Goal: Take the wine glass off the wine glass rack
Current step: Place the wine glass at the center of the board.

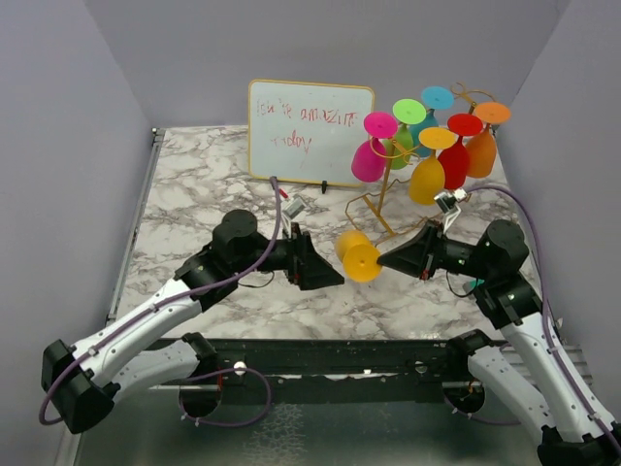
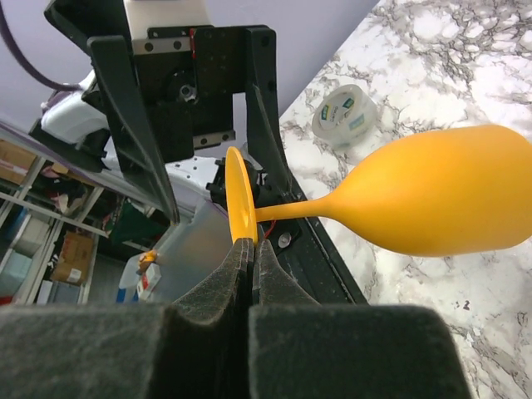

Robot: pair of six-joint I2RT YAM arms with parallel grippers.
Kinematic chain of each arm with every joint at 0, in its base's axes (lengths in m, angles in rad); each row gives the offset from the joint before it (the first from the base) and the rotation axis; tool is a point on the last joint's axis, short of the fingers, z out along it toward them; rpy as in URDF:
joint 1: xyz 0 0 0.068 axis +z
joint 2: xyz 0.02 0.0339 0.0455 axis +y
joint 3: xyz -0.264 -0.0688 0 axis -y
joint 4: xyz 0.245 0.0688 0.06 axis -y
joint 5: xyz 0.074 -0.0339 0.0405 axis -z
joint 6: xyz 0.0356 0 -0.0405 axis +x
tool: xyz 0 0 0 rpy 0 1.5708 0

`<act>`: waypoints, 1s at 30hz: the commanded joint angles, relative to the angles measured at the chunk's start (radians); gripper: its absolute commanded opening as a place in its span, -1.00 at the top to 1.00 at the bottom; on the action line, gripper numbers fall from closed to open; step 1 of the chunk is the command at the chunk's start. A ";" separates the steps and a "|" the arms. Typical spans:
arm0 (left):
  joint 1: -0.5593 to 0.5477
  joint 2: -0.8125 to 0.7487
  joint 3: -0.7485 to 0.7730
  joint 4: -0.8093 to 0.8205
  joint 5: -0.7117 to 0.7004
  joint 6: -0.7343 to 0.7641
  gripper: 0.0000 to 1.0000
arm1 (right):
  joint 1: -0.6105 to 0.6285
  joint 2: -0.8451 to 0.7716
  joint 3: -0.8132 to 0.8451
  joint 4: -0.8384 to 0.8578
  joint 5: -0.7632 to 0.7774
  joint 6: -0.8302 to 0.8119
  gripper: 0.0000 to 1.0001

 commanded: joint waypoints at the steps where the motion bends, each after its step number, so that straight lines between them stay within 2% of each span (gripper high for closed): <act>1: -0.131 0.103 0.091 0.016 -0.135 0.080 -0.66 | 0.006 -0.007 0.024 0.043 -0.036 -0.009 0.98; 6: -0.171 0.127 0.094 0.014 -0.214 0.094 -0.62 | 0.006 -0.021 0.017 0.043 -0.033 -0.005 0.98; 11: -0.183 0.127 0.076 0.017 -0.219 0.098 -0.43 | 0.006 -0.070 -0.002 0.044 -0.011 0.017 0.98; 15: -0.202 0.128 0.058 0.064 -0.211 0.079 -0.40 | 0.006 -0.076 -0.019 0.046 -0.017 0.025 0.98; 18: -0.211 0.134 0.051 0.079 -0.204 0.076 -0.19 | 0.006 -0.076 -0.026 0.047 -0.015 0.020 0.98; 27: -0.213 0.101 0.017 0.153 -0.278 0.074 -0.07 | 0.006 -0.070 -0.038 0.032 -0.026 0.005 0.98; 30: -0.213 0.117 0.025 0.165 -0.255 0.078 0.16 | 0.006 -0.060 -0.036 0.032 -0.040 -0.001 0.98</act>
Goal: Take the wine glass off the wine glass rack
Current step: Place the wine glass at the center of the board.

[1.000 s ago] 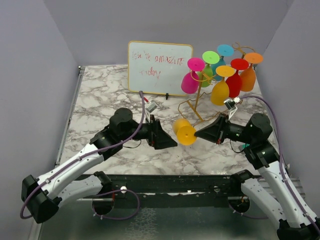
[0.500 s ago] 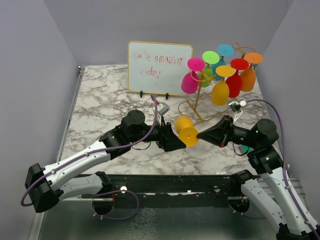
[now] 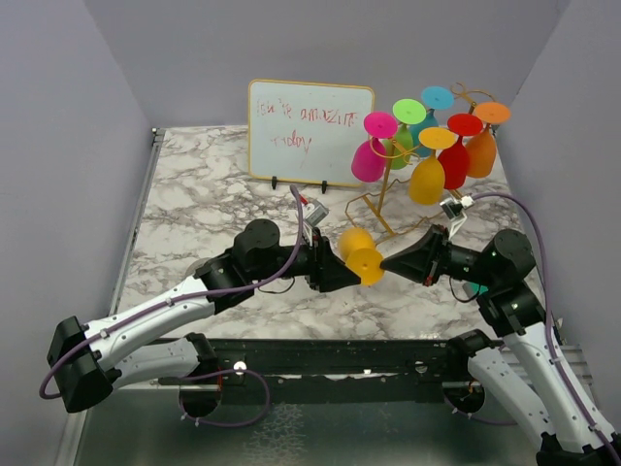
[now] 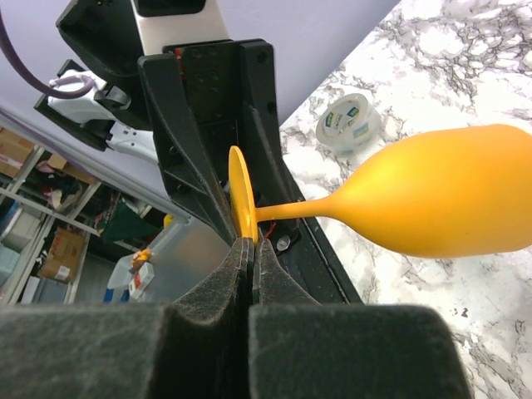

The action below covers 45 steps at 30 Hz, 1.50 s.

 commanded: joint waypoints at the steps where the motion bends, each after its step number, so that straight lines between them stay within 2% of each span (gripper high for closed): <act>1: -0.006 0.003 -0.005 0.069 -0.010 0.007 0.28 | 0.006 0.011 -0.005 0.007 -0.042 -0.015 0.98; 6: -0.006 0.002 -0.003 0.094 0.010 0.003 0.56 | 0.006 0.027 0.014 -0.011 -0.055 -0.035 0.98; 10: -0.006 -0.004 -0.011 0.093 0.022 0.013 1.00 | 0.006 0.027 0.016 -0.005 -0.058 -0.033 0.98; 13: -0.006 0.003 -0.015 0.091 0.039 0.016 1.00 | 0.006 0.033 0.019 -0.003 -0.057 -0.024 0.94; 16: -0.006 0.005 -0.013 0.081 0.053 0.026 1.00 | 0.006 0.027 0.010 0.015 -0.039 -0.003 0.51; 19: -0.006 -0.020 -0.023 0.081 0.045 0.077 1.00 | 0.006 0.016 0.000 0.045 -0.026 0.023 0.28; 25: -0.006 -0.119 -0.073 0.082 -0.003 0.172 1.00 | 0.006 -0.029 0.019 0.024 0.023 0.045 -0.47; 26: -0.006 -0.136 -0.086 0.083 -0.010 0.188 1.00 | 0.006 -0.034 0.029 0.011 0.036 0.039 -0.53; 32: -0.006 -0.239 -0.171 0.081 0.027 0.348 1.00 | 0.006 -0.029 0.166 -0.103 0.116 0.007 -0.66; 36: -0.006 -0.302 -0.237 0.075 0.041 0.512 1.00 | 0.006 -0.007 0.262 -0.227 0.184 -0.095 -0.67; 41: -0.007 -0.410 -0.310 0.074 -0.027 0.623 1.00 | 0.006 0.077 0.406 -0.354 0.240 -0.217 -0.67; 45: -0.007 -0.502 -0.343 0.075 -0.007 0.695 1.00 | 0.006 0.141 0.482 -0.393 0.253 -0.249 -0.67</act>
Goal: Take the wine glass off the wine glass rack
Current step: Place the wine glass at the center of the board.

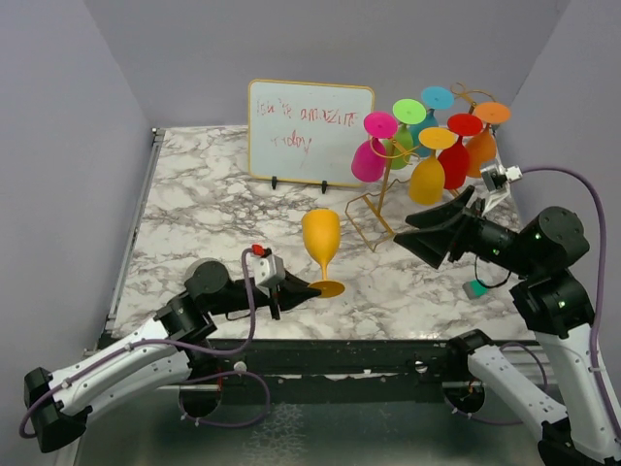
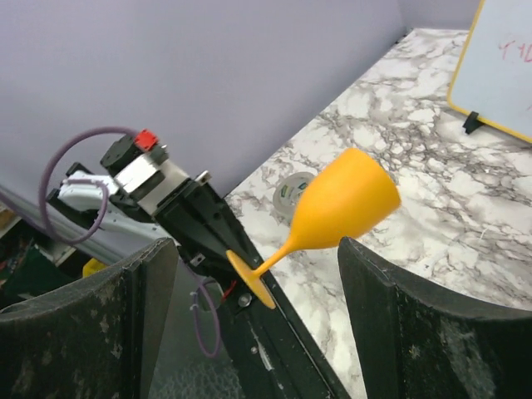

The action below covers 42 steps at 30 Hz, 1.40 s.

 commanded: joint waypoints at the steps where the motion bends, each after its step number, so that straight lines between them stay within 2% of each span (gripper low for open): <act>1: -0.006 -0.115 -0.031 0.022 0.000 0.157 1.00 | 0.006 0.058 0.063 -0.103 0.051 -0.069 -0.67; 6: -0.006 -0.230 -0.046 0.000 0.037 0.180 1.00 | 0.006 0.081 0.062 -0.026 -0.016 -0.002 -0.67; 11: -0.006 -0.270 -0.029 -0.023 0.105 0.193 1.00 | 0.006 0.161 0.095 -0.009 -0.092 0.023 -0.68; 15: -0.006 -0.255 -0.003 -0.096 0.178 0.245 1.00 | 0.006 0.191 0.115 0.023 -0.110 0.047 -0.71; 20: -0.007 -0.241 0.022 -0.143 0.264 0.310 1.00 | 0.006 0.233 0.117 0.073 -0.250 0.077 -0.75; 27: -0.006 -0.192 0.084 -0.213 0.384 0.417 1.00 | 0.006 0.288 0.043 0.235 -0.461 0.179 -0.71; 32: -0.006 -0.129 0.153 -0.260 0.455 0.460 1.00 | 0.006 0.316 0.042 0.193 -0.496 0.139 -0.68; 42: -0.006 -0.055 0.176 -0.268 0.506 0.499 1.00 | 0.006 0.322 -0.011 0.276 -0.585 0.187 -0.65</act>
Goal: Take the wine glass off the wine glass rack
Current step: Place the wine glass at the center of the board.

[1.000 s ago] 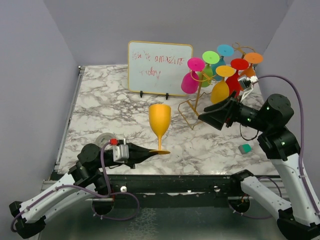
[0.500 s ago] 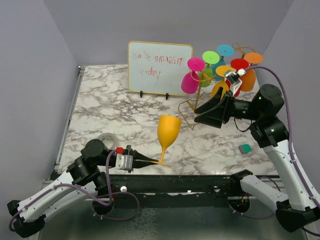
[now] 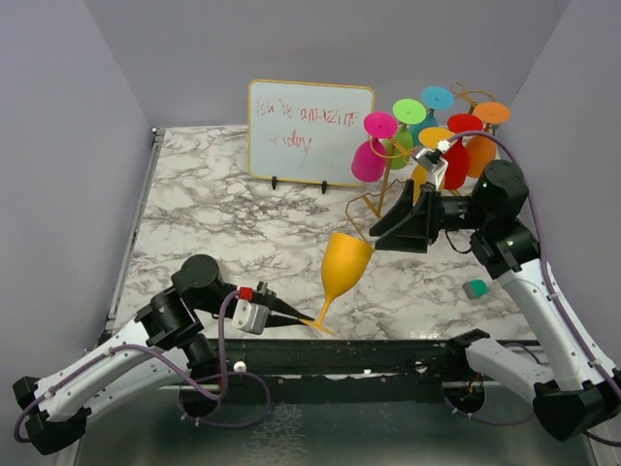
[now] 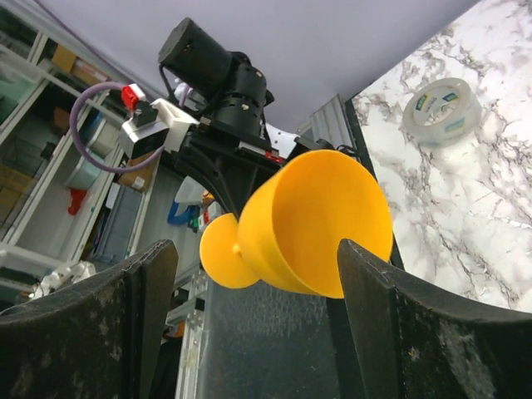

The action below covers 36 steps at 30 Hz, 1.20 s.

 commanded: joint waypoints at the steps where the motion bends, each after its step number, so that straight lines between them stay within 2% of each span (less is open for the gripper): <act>1: -0.006 0.019 0.026 -0.013 0.068 0.037 1.00 | 0.007 0.004 -0.004 0.065 -0.095 0.027 -0.64; 6: -0.006 0.036 0.032 -0.005 0.097 0.047 1.00 | 0.007 0.029 0.005 0.074 -0.144 0.034 -0.60; 15: -0.006 0.063 0.031 0.008 0.087 0.065 1.00 | 0.055 0.063 -0.008 0.090 -0.184 0.065 -0.41; 17: -0.006 0.081 0.034 0.009 0.091 0.073 1.00 | 0.077 0.070 -0.011 0.086 -0.189 0.079 -0.27; 25: -0.006 0.105 0.041 0.009 0.069 0.097 1.00 | 0.104 0.076 -0.017 0.043 -0.188 0.050 0.04; 28: -0.006 0.090 0.033 0.007 0.040 0.092 1.00 | 0.104 0.078 -0.015 0.017 -0.190 0.035 0.23; 34: -0.006 0.076 0.025 -0.004 -0.032 0.081 1.00 | 0.106 0.071 -0.022 0.015 -0.191 0.041 0.76; 36: -0.006 0.085 0.028 -0.001 -0.043 0.081 1.00 | 0.106 0.059 -0.026 0.046 -0.190 0.062 0.85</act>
